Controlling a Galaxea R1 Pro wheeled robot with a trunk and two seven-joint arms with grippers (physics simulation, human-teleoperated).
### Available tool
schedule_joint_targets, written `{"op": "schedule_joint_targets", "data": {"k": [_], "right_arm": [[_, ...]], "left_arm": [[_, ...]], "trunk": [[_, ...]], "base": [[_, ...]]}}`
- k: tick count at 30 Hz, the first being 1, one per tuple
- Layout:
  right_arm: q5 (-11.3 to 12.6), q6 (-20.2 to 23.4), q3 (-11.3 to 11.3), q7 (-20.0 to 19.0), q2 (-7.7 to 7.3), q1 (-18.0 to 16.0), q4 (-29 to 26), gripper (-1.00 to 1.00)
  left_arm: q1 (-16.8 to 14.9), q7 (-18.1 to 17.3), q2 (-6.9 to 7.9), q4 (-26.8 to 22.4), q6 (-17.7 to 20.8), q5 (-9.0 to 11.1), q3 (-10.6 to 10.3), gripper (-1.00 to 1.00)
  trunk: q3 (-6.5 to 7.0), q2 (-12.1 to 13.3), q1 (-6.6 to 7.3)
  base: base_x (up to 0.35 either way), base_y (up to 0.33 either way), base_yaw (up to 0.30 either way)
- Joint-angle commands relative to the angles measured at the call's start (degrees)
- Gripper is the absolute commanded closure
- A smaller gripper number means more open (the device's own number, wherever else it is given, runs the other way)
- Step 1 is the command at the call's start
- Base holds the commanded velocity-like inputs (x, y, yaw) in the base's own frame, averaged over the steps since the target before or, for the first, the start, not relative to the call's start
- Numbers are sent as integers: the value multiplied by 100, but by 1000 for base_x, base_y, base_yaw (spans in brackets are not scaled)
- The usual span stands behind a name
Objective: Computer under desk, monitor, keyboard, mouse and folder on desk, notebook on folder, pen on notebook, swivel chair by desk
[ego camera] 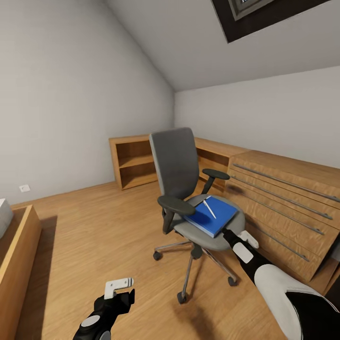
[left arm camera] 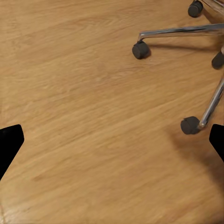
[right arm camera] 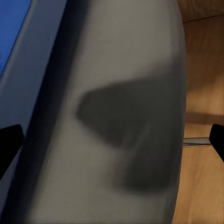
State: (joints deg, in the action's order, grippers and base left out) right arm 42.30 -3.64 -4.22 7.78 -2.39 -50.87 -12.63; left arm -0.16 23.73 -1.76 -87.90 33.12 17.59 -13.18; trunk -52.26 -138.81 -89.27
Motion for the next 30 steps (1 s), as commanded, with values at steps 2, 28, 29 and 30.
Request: {"op": "schedule_joint_targets", "data": {"k": [2, 28, 29, 30], "right_arm": [[33, -14, -17, 5, 2, -2, -2, -100], [33, -14, -12, 5, 1, -2, -3, -100], [33, -14, -11, 5, 1, -2, -3, -100], [33, -14, -12, 5, 1, -2, -3, -100]], "left_arm": [[-2, 53, 1, -8, 11, 60, -6, -100], [-2, 53, 1, -8, 11, 60, -9, -100], [-2, 53, 1, -8, 11, 60, -9, -100], [-2, 53, 1, -8, 13, 60, -9, -100]], "trunk": [[-5, -2, 1], [-5, -2, 1], [-5, -2, 1], [-5, -2, 1]], "base": [[0, 0, 5], [83, 0, 0], [20, 0, 0], [13, 0, 0]]}}
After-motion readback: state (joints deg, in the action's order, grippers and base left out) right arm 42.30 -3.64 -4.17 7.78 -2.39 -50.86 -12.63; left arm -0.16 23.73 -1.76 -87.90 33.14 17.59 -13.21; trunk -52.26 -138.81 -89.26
